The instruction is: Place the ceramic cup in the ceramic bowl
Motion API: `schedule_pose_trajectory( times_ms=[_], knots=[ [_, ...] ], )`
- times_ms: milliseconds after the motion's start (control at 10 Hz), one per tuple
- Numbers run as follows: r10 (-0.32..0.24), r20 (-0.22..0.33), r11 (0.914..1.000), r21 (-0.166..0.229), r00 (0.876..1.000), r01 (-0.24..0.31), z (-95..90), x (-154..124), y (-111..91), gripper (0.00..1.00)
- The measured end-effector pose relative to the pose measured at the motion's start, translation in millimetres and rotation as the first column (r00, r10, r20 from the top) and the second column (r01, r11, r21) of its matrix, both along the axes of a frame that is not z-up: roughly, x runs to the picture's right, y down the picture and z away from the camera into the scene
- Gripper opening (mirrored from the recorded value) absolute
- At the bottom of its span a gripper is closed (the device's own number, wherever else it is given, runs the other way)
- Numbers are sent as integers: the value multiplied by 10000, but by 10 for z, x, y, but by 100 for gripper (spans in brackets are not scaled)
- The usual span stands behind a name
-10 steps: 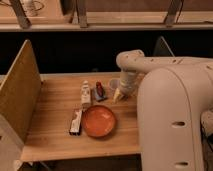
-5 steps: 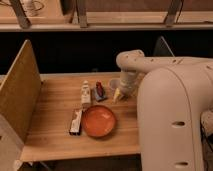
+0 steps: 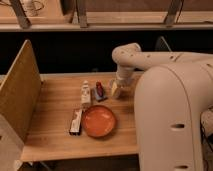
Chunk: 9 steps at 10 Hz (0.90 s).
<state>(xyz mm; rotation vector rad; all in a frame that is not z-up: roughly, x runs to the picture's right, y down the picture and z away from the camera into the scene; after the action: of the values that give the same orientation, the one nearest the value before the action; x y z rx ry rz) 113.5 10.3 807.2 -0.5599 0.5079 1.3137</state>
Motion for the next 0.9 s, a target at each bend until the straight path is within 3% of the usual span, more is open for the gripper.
schedule_pose_trajectory(
  times_ms=[200, 700, 900],
  knots=[
    [-20, 108, 9949, 1004, 9999, 9, -54, 207, -388, 66],
    [9, 153, 9946, 1034, 9999, -25, -51, 208, -393, 66],
    [386, 444, 9964, 742, 9983, -419, 18, 95, -276, 66]
  ],
)
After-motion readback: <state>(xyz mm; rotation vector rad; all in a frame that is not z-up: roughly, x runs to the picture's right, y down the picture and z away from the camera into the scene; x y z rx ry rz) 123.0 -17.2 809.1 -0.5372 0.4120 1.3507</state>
